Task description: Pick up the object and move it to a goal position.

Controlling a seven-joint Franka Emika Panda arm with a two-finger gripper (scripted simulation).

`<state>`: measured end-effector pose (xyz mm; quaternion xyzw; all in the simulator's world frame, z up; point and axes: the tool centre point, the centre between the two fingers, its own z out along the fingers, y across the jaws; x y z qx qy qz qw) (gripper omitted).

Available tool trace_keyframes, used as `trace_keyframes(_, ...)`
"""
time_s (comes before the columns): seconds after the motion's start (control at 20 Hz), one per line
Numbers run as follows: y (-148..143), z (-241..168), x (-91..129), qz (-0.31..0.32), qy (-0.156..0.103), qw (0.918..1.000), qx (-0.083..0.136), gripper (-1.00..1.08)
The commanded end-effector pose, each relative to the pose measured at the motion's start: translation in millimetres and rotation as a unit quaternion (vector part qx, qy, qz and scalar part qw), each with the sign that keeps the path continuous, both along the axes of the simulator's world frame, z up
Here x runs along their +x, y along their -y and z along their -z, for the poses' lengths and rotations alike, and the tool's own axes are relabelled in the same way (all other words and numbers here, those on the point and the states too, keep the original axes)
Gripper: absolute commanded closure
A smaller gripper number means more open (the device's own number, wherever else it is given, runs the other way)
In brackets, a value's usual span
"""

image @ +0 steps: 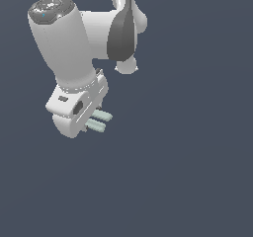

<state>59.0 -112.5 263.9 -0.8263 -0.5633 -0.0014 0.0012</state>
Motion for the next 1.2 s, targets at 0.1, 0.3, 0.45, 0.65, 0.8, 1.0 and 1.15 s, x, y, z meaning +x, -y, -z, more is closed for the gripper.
trace_keyframes(0.1, 10.3, -24.5, 13.5, 0.0, 0.0, 1.0, 0.0, 1.08)
trace_keyframes(0.3, 17.8, -41.9, 23.7, 0.001, -0.001, 1.0, -0.001, 1.08)
trace_keyframes(0.45, 21.9, -51.4, 29.5, 0.001, -0.001, 1.0, -0.001, 1.08)
trace_keyframes(0.65, 25.7, -60.3, 35.1, 0.001, -0.001, 1.0, -0.002, 1.08)
trace_keyframes(0.8, 27.6, -64.6, 37.9, 0.001, -0.001, 1.0, -0.002, 1.08)
trace_keyframes(1.0, 29.0, -67.5, 40.1, 0.001, -0.001, 1.0, -0.002, 1.08)
trace_keyframes(1.15, 29.3, -68.1, 40.6, 0.001, -0.001, 1.0, -0.002, 1.08)
